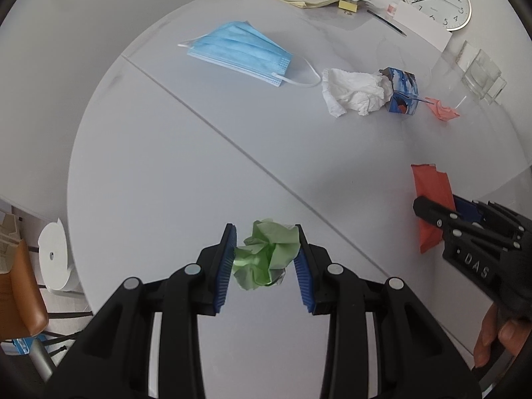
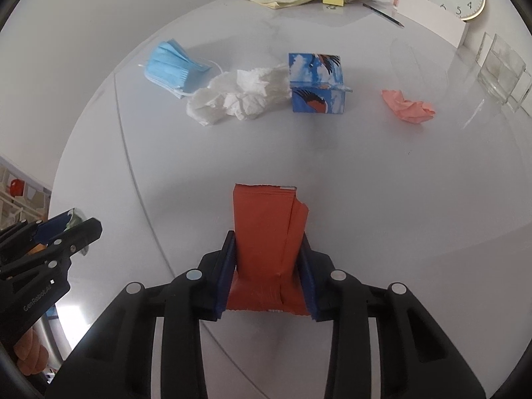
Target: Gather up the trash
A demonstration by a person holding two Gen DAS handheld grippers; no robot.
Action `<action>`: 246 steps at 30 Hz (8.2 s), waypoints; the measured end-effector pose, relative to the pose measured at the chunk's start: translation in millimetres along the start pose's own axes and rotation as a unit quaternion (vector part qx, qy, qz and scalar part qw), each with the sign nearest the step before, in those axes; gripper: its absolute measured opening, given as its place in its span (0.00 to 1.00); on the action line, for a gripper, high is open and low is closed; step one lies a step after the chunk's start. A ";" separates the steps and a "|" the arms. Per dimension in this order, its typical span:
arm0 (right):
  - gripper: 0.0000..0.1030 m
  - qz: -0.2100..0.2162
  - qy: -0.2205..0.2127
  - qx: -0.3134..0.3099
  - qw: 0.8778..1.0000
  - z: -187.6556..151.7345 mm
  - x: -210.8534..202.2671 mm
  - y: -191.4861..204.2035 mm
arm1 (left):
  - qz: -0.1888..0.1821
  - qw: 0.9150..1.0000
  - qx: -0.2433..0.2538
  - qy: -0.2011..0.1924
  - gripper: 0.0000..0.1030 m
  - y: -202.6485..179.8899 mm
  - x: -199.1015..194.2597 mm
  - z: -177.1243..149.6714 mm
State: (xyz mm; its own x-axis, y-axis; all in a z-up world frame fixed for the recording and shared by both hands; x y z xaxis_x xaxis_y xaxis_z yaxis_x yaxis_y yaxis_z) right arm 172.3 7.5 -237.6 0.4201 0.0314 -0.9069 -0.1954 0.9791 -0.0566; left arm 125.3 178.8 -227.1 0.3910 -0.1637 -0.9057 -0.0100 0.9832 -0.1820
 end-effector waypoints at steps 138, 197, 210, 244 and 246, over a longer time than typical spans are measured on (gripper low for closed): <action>0.97 -0.028 -0.034 0.099 0.994 54.7 22.2 -168.2 | -0.064 0.982 -0.177 0.023 0.92 -45.5 91.1 151.9; 0.97 0.065 -0.090 -0.014 0.994 118.6 -13.5 -58.3 | -0.093 0.925 -0.364 0.054 0.61 31.1 62.0 103.2; 0.97 0.059 -0.084 -0.003 0.995 110.9 -12.6 -74.4 | -0.110 0.927 -0.344 0.098 0.77 -5.0 88.8 92.2; 0.97 0.071 -0.094 -0.038 0.992 110.4 -19.7 -53.4 | -0.033 0.987 -0.157 0.004 0.07 -7.1 48.5 108.3; 0.97 0.077 -0.095 -0.045 0.991 111.7 -20.7 -47.2 | -0.033 0.988 -0.152 -0.003 0.07 -3.3 40.2 106.3</action>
State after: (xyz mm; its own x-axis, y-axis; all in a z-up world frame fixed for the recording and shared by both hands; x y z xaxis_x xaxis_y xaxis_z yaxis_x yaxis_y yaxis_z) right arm 271.8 -16.9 -169.5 0.5366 0.2251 -0.8133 -0.3455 0.9379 0.0316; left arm 238.9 177.5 -222.2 0.4058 -0.2244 -0.8860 -0.2602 0.9009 -0.3474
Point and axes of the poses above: each gripper's, at about its wrist camera, not at the fingertips, and x roughly the way its jaws point, y to its left, z to its top, the point moved 4 cm from there along x, roughly the way its jaws point, and after that the axes turned 11 degrees about -z, right-handed, at the moved point
